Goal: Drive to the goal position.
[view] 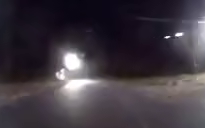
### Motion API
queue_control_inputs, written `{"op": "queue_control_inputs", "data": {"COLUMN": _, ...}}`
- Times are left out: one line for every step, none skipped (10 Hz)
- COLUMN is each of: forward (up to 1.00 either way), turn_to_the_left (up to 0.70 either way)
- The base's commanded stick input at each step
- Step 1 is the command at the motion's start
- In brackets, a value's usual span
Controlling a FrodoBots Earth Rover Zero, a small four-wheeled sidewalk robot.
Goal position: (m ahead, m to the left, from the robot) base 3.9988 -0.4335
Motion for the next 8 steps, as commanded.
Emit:
{"op": "queue_control_inputs", "data": {"forward": 1.0, "turn_to_the_left": 0.0}}
{"op": "queue_control_inputs", "data": {"forward": 1.0, "turn_to_the_left": 0.0}}
{"op": "queue_control_inputs", "data": {"forward": 1.0, "turn_to_the_left": 0.0}}
{"op": "queue_control_inputs", "data": {"forward": 1.0, "turn_to_the_left": 0.0}}
{"op": "queue_control_inputs", "data": {"forward": 1.0, "turn_to_the_left": 0.0}}
{"op": "queue_control_inputs", "data": {"forward": 1.0, "turn_to_the_left": 0.0}}
{"op": "queue_control_inputs", "data": {"forward": 1.0, "turn_to_the_left": 0.0}}
{"op": "queue_control_inputs", "data": {"forward": 1.0, "turn_to_the_left": 0.0}}
